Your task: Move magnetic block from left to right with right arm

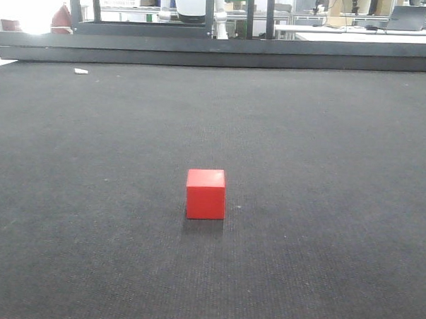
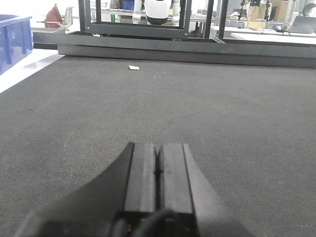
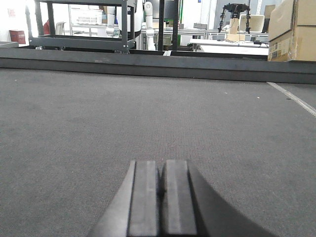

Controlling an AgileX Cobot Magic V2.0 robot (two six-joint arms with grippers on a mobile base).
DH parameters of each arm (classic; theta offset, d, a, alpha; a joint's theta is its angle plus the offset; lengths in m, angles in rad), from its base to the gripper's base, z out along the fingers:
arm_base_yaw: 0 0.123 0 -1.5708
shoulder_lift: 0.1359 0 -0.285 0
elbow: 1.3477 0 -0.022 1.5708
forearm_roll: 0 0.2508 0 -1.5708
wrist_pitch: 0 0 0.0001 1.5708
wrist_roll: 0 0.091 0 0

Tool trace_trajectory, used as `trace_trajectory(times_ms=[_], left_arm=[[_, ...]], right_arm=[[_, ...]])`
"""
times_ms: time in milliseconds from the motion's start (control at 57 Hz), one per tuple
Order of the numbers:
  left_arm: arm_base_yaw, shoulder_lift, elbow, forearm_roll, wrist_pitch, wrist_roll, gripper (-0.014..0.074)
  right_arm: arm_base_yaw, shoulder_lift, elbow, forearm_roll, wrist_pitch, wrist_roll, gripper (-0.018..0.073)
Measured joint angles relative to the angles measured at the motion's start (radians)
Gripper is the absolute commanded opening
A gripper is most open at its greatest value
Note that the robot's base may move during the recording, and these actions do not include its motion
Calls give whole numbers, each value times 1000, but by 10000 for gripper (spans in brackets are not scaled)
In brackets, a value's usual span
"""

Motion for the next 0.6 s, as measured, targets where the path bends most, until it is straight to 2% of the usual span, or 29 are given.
trace_trajectory(times_ms=[596], left_arm=[[0, 0, 0, 0, 0, 0, -126]], right_arm=[[0, 0, 0, 0, 0, 0, 62]])
